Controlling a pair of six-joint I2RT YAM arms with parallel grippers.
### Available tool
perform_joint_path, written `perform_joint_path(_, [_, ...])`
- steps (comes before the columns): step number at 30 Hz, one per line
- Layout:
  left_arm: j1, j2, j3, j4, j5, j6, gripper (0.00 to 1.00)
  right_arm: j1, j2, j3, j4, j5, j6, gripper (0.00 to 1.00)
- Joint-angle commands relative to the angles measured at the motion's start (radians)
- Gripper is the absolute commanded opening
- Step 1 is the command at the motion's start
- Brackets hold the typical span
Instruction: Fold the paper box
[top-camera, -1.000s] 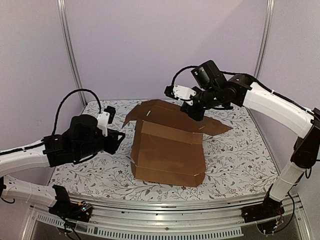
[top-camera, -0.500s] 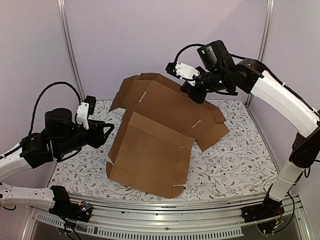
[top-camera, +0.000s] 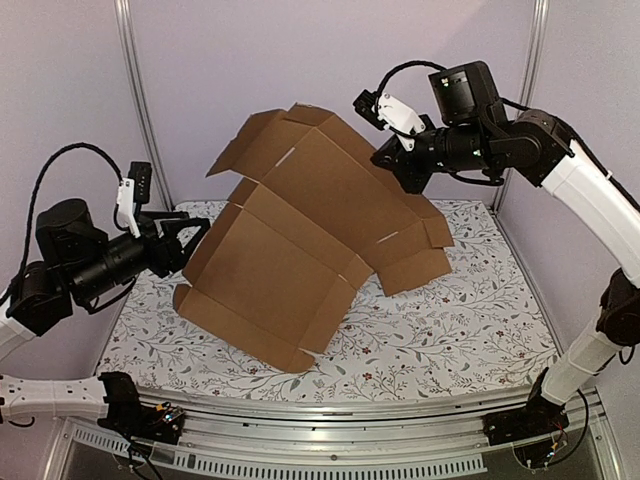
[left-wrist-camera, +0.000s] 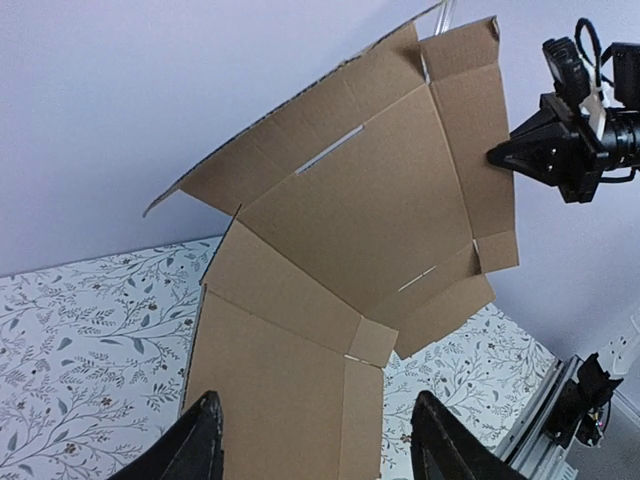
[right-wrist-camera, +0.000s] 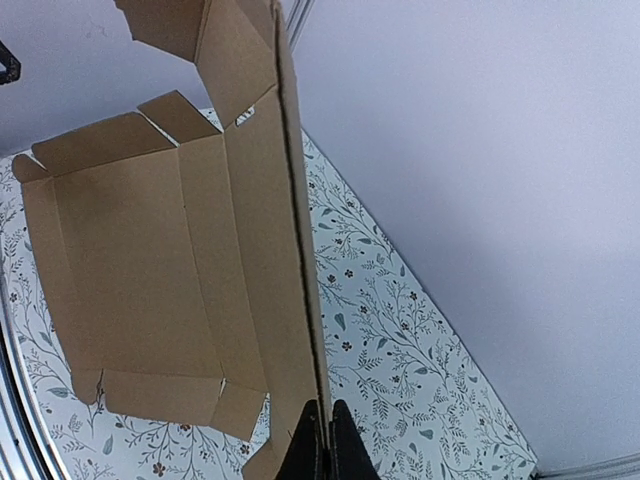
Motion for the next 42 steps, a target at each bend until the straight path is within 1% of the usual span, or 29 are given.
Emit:
perform_joint_path(1, [0.011,0.003,0.049,0.046,0.105,0.030,0.63,0.003,-0.036,-0.079,0.033,-0.049,0.082,0.00])
perform_joint_path(3, [0.012,0.032,0.077,0.081,0.165,0.026,0.62,0.002,-0.040,-0.117,0.043,-0.068,0.099,0.00])
perform_joint_path(6, [0.013,0.097,0.121,0.124,0.264,0.007,0.53,0.002,-0.037,-0.160,0.053,-0.066,0.131,0.00])
perform_joint_path(8, [0.012,0.139,0.139,0.160,0.321,-0.008,0.43,0.002,-0.034,-0.177,0.054,-0.060,0.165,0.00])
perform_joint_path(12, [0.015,0.241,0.171,0.224,0.361,-0.028,0.23,0.003,-0.030,-0.192,0.058,-0.044,0.252,0.00])
perform_joint_path(15, [0.022,0.342,0.215,0.252,0.388,-0.039,0.15,0.004,-0.042,-0.199,0.060,-0.022,0.312,0.00])
perform_joint_path(17, [0.033,0.399,0.239,0.283,0.407,-0.059,0.14,0.004,-0.060,-0.214,0.059,-0.030,0.336,0.00])
perform_joint_path(19, [0.063,0.481,0.277,0.359,0.442,-0.106,0.13,0.004,-0.092,-0.257,0.060,-0.037,0.352,0.00])
perform_joint_path(20, [0.073,0.505,0.287,0.381,0.457,-0.131,0.12,0.003,-0.100,-0.274,0.062,-0.038,0.381,0.00])
perform_joint_path(23, [0.102,0.571,0.311,0.452,0.521,-0.181,0.05,0.006,-0.132,-0.330,0.071,-0.036,0.402,0.00])
perform_joint_path(25, [0.111,0.602,0.326,0.487,0.532,-0.198,0.02,0.008,-0.157,-0.368,0.087,-0.026,0.408,0.00])
perform_joint_path(27, [0.115,0.628,0.345,0.493,0.516,-0.206,0.00,0.008,-0.175,-0.398,0.098,-0.023,0.418,0.00])
perform_joint_path(35, [0.128,0.692,0.396,0.495,0.412,-0.213,0.00,0.033,-0.218,-0.462,0.134,-0.050,0.434,0.00])
perform_joint_path(42, [0.134,0.725,0.460,0.457,0.393,-0.187,0.00,0.077,-0.218,-0.468,0.119,0.004,0.392,0.00])
